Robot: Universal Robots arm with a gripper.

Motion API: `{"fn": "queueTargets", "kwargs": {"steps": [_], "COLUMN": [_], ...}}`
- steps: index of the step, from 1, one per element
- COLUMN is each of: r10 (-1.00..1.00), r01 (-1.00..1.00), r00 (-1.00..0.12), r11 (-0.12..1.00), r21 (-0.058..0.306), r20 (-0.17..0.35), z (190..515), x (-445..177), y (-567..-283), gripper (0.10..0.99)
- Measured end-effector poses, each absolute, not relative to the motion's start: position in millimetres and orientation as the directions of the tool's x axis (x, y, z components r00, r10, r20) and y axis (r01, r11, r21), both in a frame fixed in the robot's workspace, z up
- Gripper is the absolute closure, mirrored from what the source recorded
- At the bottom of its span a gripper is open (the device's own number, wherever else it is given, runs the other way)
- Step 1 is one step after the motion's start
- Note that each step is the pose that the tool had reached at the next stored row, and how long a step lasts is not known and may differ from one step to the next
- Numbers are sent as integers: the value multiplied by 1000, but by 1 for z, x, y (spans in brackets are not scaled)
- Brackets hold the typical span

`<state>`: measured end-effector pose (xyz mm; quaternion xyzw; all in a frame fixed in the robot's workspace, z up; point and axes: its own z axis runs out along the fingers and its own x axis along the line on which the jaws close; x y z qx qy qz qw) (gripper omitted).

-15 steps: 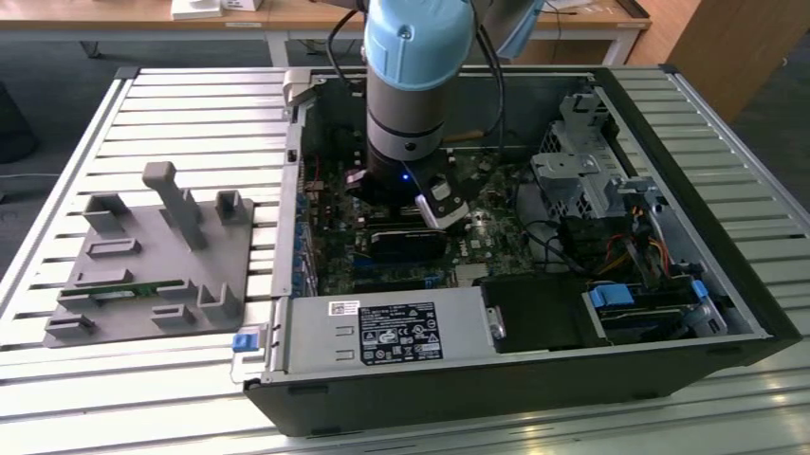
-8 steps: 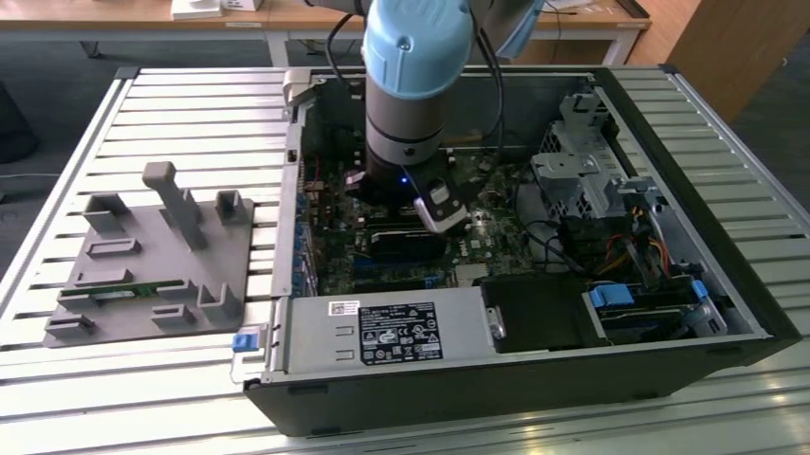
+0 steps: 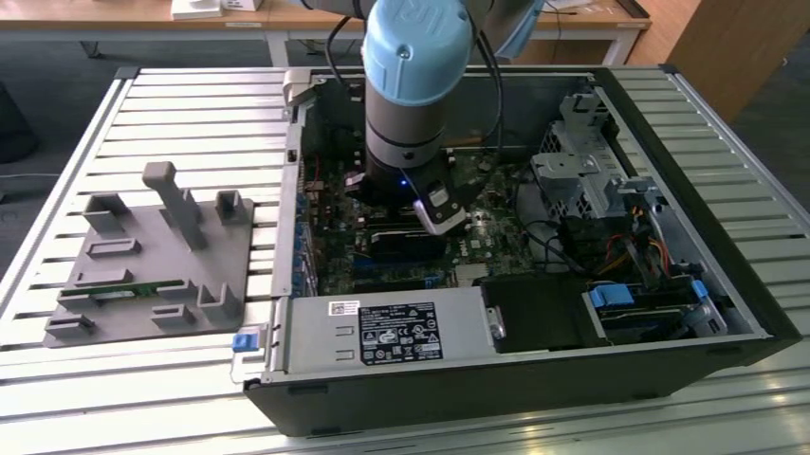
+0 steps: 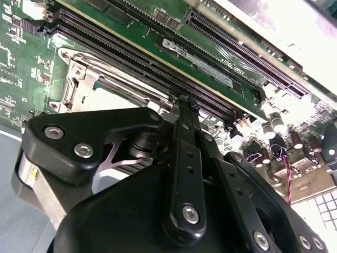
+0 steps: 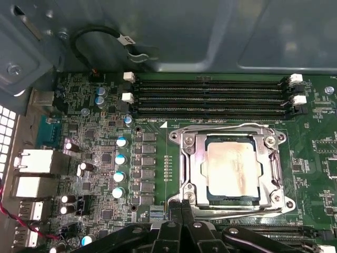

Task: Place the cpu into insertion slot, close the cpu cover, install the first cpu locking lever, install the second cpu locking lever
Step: 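Install the second cpu locking lever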

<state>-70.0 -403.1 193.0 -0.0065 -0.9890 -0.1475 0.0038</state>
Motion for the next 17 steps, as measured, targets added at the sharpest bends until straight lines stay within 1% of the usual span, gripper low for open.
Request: {"fn": "queueTargets", "kwargs": {"steps": [17], "r10": [12], "r01": [14], "r00": [-1000], "r11": [955], "r21": [297], "r20": [9], "z": [197], "x": [-70], "y": [-404], "gripper": [980]}}
